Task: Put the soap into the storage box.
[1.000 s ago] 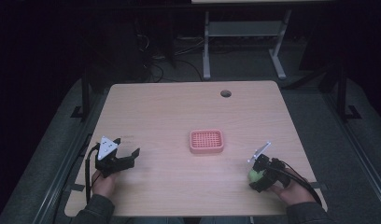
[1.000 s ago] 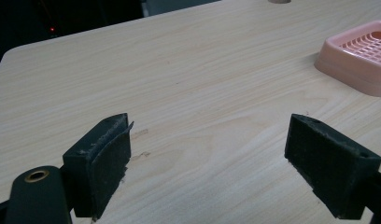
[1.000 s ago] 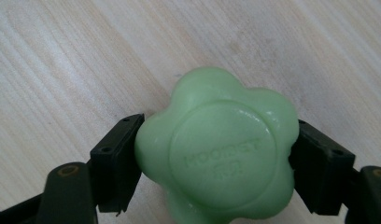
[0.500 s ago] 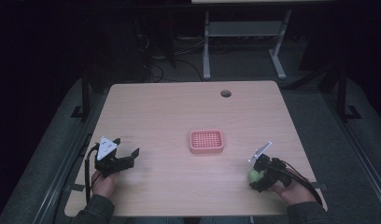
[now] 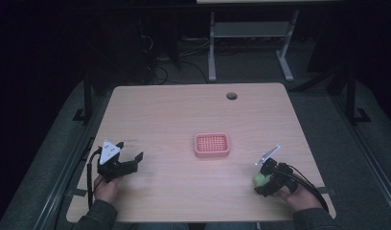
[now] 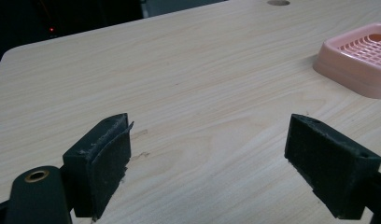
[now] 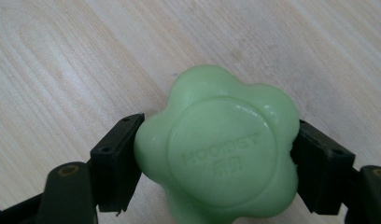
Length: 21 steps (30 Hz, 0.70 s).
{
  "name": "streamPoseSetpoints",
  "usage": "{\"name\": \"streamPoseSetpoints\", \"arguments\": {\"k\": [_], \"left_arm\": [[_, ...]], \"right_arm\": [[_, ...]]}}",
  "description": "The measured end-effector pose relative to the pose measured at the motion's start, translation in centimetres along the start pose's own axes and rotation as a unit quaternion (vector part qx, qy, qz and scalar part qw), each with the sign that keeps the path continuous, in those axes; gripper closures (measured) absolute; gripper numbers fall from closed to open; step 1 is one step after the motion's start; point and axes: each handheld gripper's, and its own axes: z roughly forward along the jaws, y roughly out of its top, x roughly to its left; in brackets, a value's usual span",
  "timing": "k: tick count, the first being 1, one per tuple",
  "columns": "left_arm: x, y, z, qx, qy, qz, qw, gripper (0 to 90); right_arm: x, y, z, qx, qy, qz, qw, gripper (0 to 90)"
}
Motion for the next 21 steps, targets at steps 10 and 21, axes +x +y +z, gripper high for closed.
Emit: {"name": "streamPoseSetpoints", "arguments": {"k": [10, 21], "left_arm": [[0.02, 0.03, -0.03, -0.002, 0.000, 0.000, 1.0000, 14.3], [0.04, 0.03, -0.09, -0.003, 0.001, 0.000, 1.0000, 14.3]], "right_arm": [[0.22, -0.21, -0.06, -0.006, -0.005, 0.002, 1.0000, 25.9], [0.78, -0.53, -0.79, -0.016, -0.020, -0.012, 0.9996, 26.0]]}}
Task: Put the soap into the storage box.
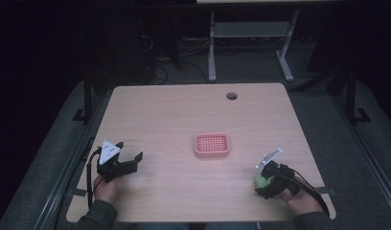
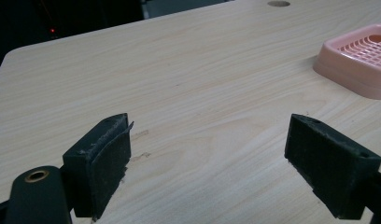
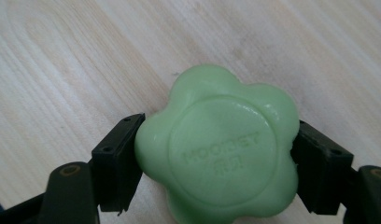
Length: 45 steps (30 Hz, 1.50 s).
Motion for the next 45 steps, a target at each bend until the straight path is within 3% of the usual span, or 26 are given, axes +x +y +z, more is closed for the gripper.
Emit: {"name": "streamPoseSetpoints", "arguments": {"k": [6, 28, 32, 45], "left_arm": [[0.0, 0.0, 0.0, 0.001, -0.001, 0.000, 1.0000, 14.3], [0.1, 0.0, -0.1, 0.002, -0.001, -0.001, 1.0000, 14.3], [0.1, 0.0, 0.0, 0.005, -0.003, 0.002, 1.0000, 14.3], [0.1, 0.0, 0.1, 0.006, -0.002, 0.004, 1.0000, 14.3]], "right_arm": [[0.0, 1.1, -1.3, -0.006, 0.000, -0.011, 0.9999, 26.0], [-1.3, 5.1, -2.1, -0.020, 0.022, -0.023, 0.9993, 25.9], [-1.4, 6.0, -1.9, -0.011, 0.022, -0.030, 0.9992, 25.9], [-2.0, 8.5, -2.5, -0.018, 0.026, -0.042, 0.9986, 25.9]]}}
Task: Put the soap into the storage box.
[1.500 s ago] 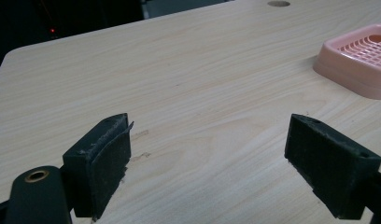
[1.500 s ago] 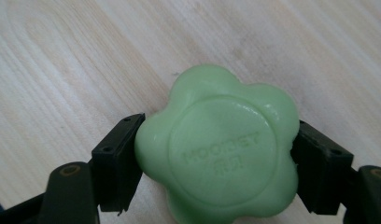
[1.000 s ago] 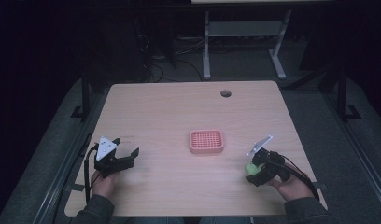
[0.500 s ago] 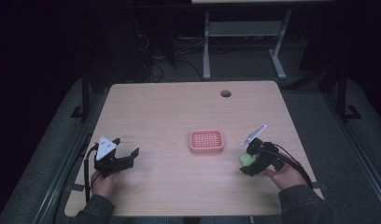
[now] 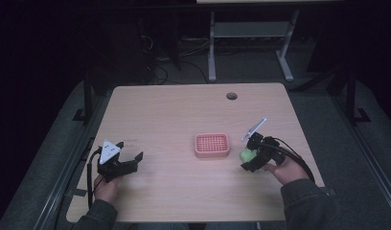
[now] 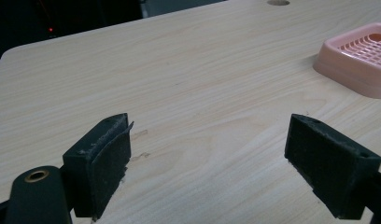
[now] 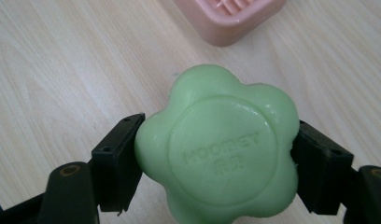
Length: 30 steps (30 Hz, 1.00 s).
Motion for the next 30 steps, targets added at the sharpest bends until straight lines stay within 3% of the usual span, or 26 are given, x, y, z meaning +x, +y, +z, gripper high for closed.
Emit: {"name": "streamPoseSetpoints", "arguments": {"k": [30], "left_arm": [[0.0, 0.0, 0.0, -0.002, -0.001, -0.002, 1.0000, 14.3]], "right_arm": [[-0.4, 4.0, -0.1, 0.003, 0.000, -0.027, 0.9996, 25.9]]}}
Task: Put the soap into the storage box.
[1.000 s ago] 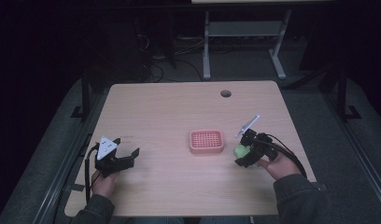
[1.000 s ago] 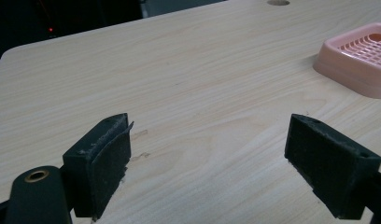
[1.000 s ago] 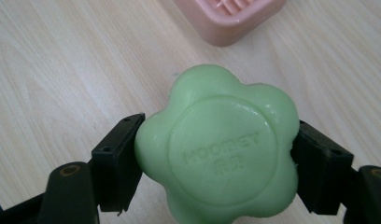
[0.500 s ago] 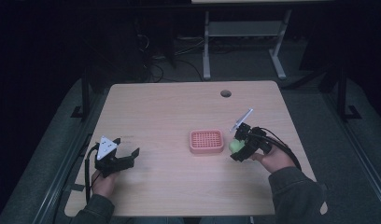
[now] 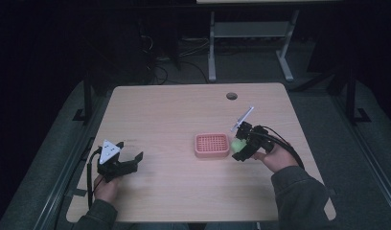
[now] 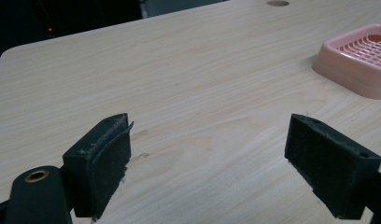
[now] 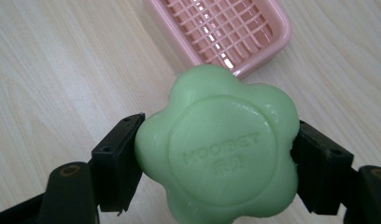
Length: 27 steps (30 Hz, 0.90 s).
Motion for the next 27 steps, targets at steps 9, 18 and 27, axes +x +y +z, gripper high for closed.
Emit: {"name": "streamPoseSetpoints", "arguments": {"k": [9, 18, 27], "left_arm": [[0.0, 0.0, 0.0, 0.000, 0.001, -0.001, 1.0000, 14.3], [0.0, 0.0, 0.0, 0.000, 0.001, -0.001, 1.0000, 14.3], [0.0, 0.0, 0.0, 0.000, 0.002, -0.003, 1.0000, 14.3]], "right_arm": [[-0.1, 0.9, 0.0, 0.000, -0.001, -0.005, 1.0000, 25.9], [-0.2, 2.1, -0.3, -0.002, -0.004, -0.013, 0.9999, 25.9], [-0.4, 3.2, -0.3, 0.000, -0.001, -0.020, 0.9998, 25.9]]}}
